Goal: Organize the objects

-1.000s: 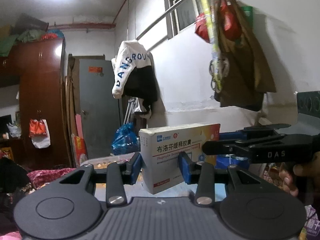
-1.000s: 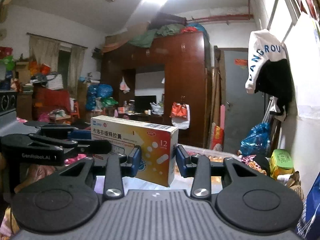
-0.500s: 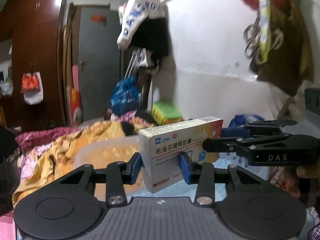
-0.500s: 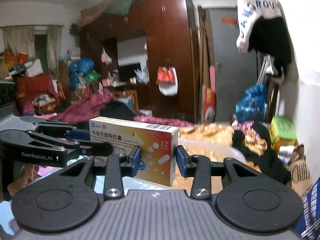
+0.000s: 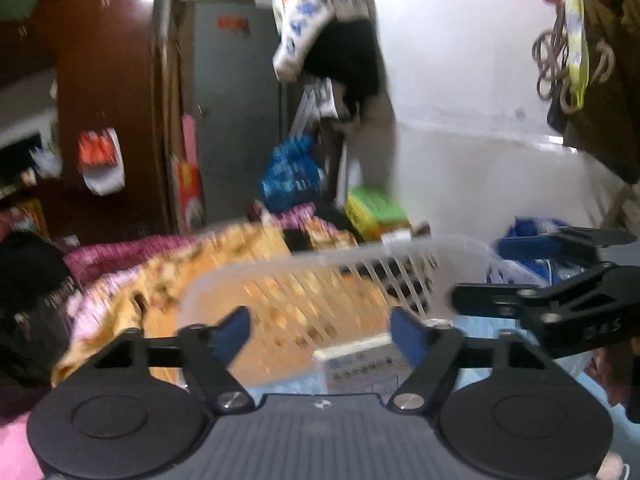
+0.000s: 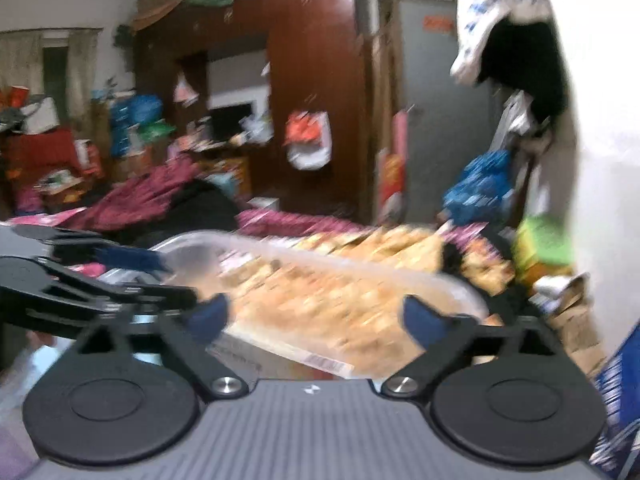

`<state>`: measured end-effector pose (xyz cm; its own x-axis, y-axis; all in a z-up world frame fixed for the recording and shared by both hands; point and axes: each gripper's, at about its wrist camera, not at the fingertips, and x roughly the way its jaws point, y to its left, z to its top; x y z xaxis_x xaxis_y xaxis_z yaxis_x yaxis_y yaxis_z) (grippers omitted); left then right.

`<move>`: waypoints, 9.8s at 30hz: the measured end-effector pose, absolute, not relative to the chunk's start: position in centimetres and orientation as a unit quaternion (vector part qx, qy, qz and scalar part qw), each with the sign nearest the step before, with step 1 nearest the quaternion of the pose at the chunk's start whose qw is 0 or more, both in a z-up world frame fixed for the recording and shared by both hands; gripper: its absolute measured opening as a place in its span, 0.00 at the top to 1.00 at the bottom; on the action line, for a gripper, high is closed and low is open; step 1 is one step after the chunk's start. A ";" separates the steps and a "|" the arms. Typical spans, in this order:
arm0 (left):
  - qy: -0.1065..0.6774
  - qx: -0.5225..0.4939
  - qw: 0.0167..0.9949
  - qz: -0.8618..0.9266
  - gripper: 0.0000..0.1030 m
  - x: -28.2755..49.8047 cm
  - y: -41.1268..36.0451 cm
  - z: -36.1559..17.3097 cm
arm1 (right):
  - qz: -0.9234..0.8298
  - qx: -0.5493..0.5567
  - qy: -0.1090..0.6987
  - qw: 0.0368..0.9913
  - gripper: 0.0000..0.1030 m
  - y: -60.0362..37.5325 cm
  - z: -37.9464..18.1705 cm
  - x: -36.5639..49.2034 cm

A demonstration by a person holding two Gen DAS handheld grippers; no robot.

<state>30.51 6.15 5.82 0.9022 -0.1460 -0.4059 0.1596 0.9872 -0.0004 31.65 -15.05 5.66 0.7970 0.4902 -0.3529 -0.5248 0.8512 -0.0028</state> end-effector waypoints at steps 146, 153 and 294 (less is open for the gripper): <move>0.107 -0.082 0.987 -0.090 0.09 24.2 7.2 10.0 | 0.314 -0.046 0.059 0.946 0.00 -17.5 6.0 21.2; 0.087 -0.047 0.993 -0.057 0.08 16.8 7.8 8.1 | 0.312 0.033 0.098 0.944 0.00 -23.1 4.2 17.7; 0.137 0.004 0.986 -0.093 0.00 10.8 4.0 0.2 | 0.284 0.044 0.136 0.948 0.00 -28.2 -1.4 15.4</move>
<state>10.81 3.96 0.19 0.9453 -0.1813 -0.2713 0.1836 0.9828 -0.0173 15.39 -28.22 -1.38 0.8019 0.5501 -0.2331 -0.5264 0.8351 0.1598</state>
